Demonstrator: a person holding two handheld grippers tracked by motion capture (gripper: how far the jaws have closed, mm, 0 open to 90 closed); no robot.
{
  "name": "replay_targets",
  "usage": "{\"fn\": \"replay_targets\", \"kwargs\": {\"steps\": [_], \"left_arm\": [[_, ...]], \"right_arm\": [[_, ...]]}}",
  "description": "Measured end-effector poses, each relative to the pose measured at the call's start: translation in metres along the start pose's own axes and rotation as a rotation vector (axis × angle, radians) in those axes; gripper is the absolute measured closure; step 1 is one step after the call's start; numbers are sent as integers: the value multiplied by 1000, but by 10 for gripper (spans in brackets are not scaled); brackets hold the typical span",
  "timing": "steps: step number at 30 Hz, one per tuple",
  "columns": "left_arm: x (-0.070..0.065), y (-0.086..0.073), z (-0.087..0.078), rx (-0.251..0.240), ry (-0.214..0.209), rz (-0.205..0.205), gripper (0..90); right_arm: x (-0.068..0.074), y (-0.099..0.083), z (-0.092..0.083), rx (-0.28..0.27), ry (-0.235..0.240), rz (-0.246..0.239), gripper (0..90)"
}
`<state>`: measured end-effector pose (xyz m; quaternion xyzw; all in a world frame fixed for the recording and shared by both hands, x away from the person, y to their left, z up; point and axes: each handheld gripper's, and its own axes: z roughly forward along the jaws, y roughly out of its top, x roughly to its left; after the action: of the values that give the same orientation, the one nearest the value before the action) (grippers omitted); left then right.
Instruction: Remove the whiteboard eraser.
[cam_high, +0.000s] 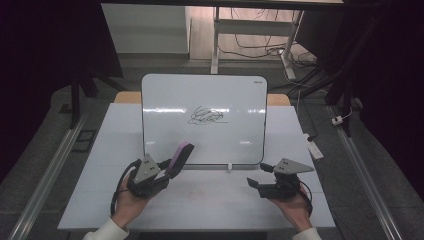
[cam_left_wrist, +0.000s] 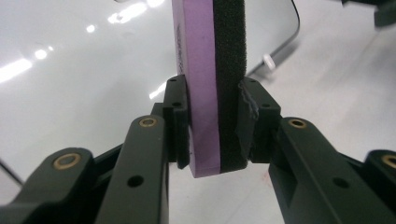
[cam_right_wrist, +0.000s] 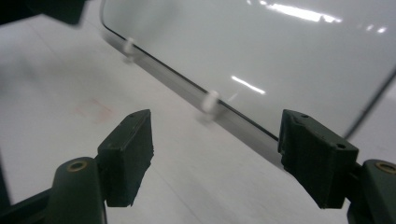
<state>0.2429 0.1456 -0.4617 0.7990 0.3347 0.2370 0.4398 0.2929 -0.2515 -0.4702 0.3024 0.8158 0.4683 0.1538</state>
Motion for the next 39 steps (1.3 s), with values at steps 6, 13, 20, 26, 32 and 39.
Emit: {"fn": "replay_targets", "kwargs": {"steps": [6,13,20,26,32,39], "left_arm": [[-17,-7,13,35,-26,53,664],[-36,-11,25,61,-40,128,664],[-50,-12,34,77,-50,173,664],[-58,-13,38,80,-45,194,663],[-66,-13,40,81,-36,231,663],[-70,-12,38,69,-21,254,662]], "right_arm": [[12,18,10,16,91,45,254],[27,33,28,59,172,48,241],[39,45,48,97,234,75,230],[47,54,62,116,260,93,235],[52,57,76,139,287,126,250],[51,55,81,164,336,185,347]]}}
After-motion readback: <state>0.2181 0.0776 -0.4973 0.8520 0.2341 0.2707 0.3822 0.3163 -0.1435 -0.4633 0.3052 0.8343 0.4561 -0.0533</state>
